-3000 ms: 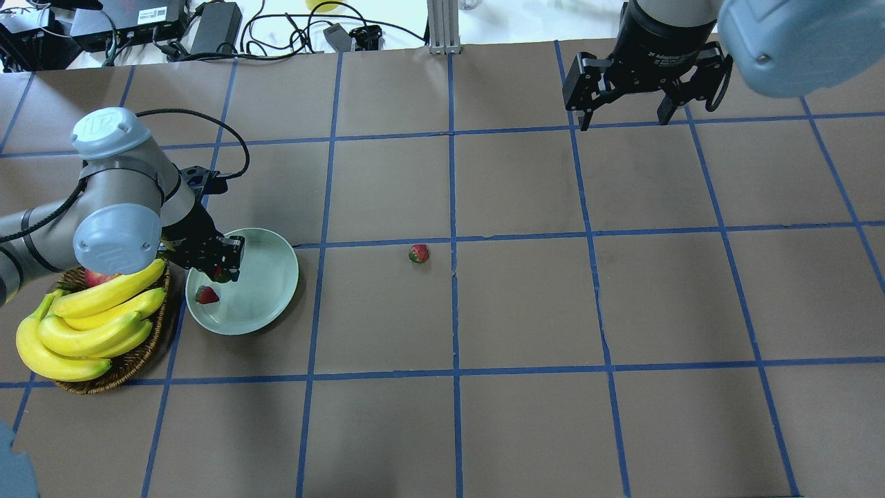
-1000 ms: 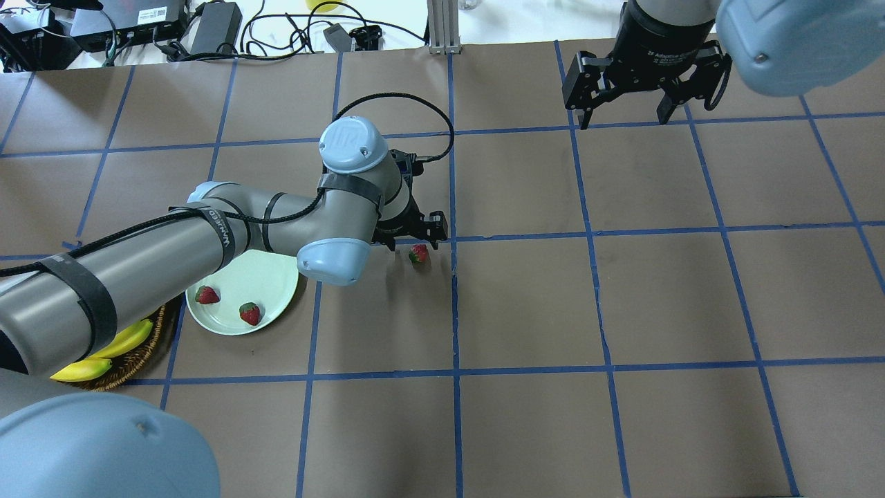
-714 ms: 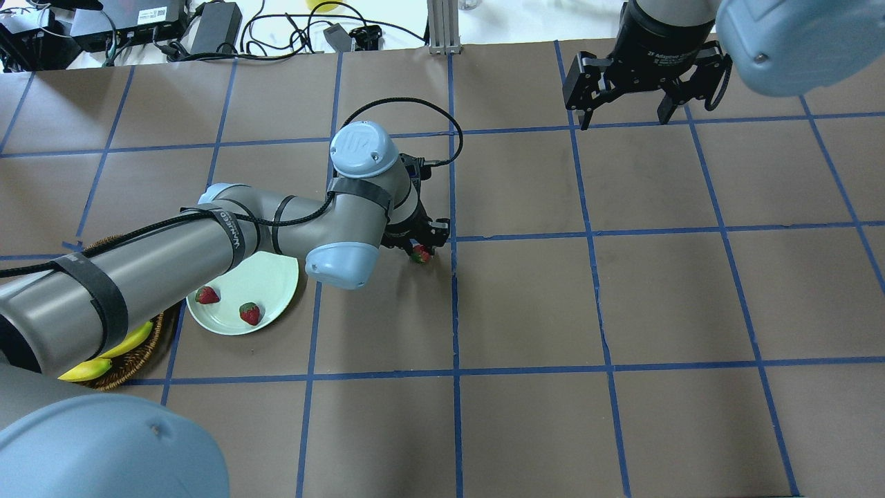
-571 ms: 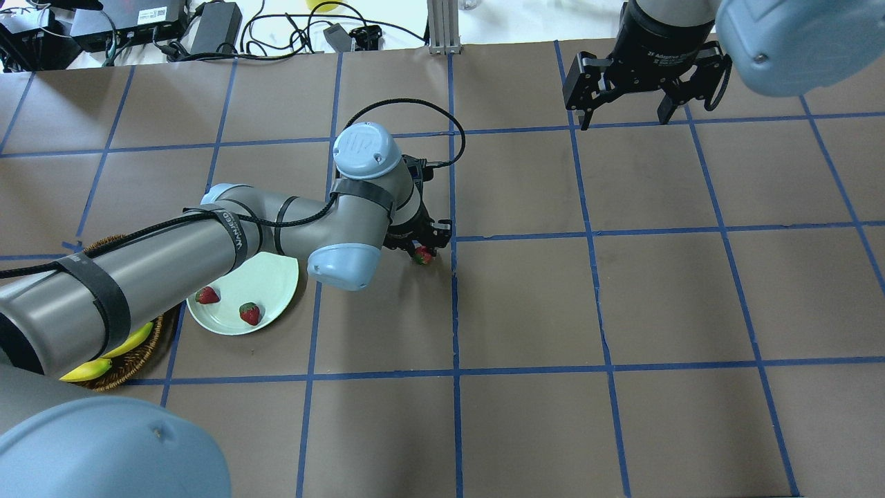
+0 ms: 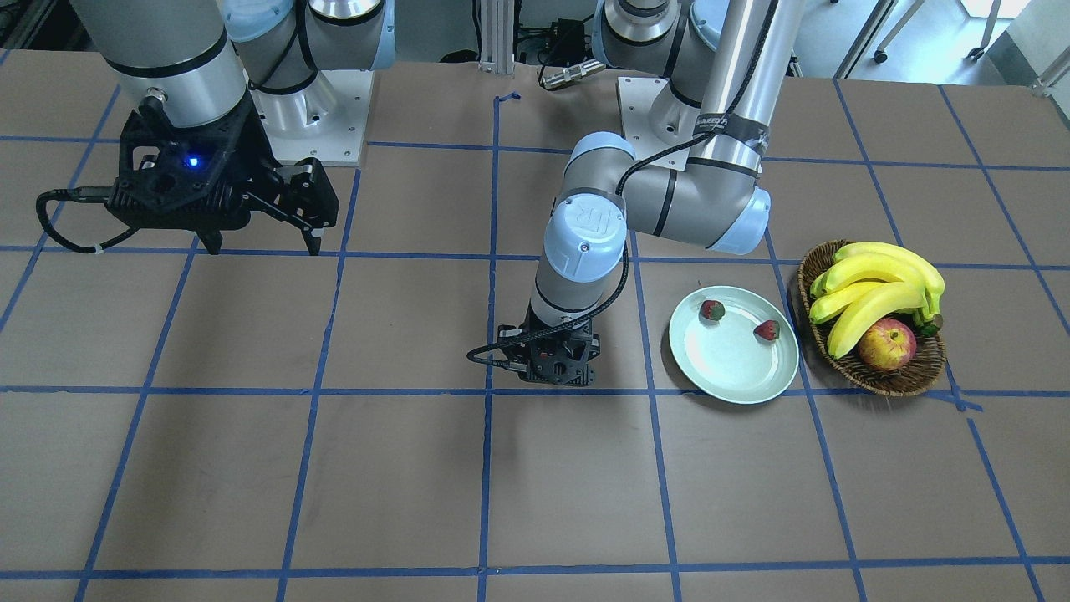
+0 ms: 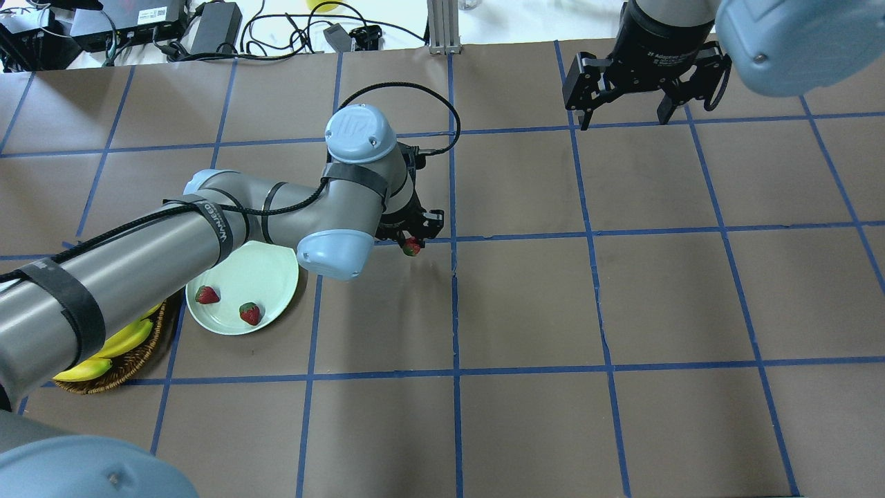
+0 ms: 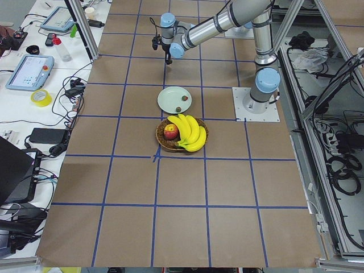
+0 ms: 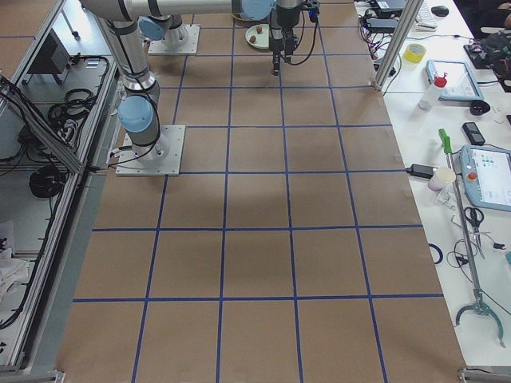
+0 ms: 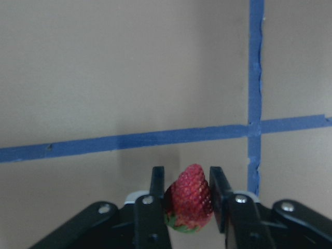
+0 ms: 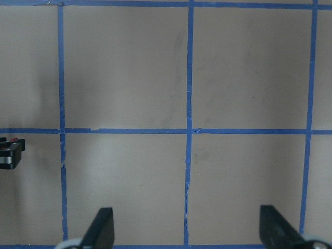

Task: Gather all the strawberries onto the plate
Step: 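Carry the strawberry onto the plate with the left gripper and release it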

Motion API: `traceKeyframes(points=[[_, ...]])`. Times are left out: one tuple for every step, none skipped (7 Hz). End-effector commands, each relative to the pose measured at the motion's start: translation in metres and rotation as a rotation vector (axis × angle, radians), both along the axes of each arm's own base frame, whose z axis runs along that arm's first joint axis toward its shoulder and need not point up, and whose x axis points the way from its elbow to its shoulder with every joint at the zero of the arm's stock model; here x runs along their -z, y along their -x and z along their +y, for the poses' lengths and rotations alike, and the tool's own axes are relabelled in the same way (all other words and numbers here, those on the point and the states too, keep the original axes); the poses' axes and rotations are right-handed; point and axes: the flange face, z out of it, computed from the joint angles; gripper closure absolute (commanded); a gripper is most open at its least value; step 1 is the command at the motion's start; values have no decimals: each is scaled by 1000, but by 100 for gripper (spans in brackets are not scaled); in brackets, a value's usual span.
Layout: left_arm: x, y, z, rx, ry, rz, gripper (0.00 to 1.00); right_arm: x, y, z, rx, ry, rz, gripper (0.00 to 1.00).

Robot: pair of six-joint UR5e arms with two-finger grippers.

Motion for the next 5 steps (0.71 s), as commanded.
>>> traceKeyframes(points=[[-48,-83,-21,16,-50,-47,100,-1,0,0,0,3,-1,0],[-56,-126,-25,30,-52,-48,100,0,0,0,-3,2,-1,0],[-52,-166,-25,46,-65,-61,100,1,0,0,-3,-1,-1,0],[-38,-200,-14,92,-98,-59,100,2,1,-1,-4,-3,1,0],[-20,-236,-3,76,-127,-49,100,2,0,0,-4,-3,1,0]])
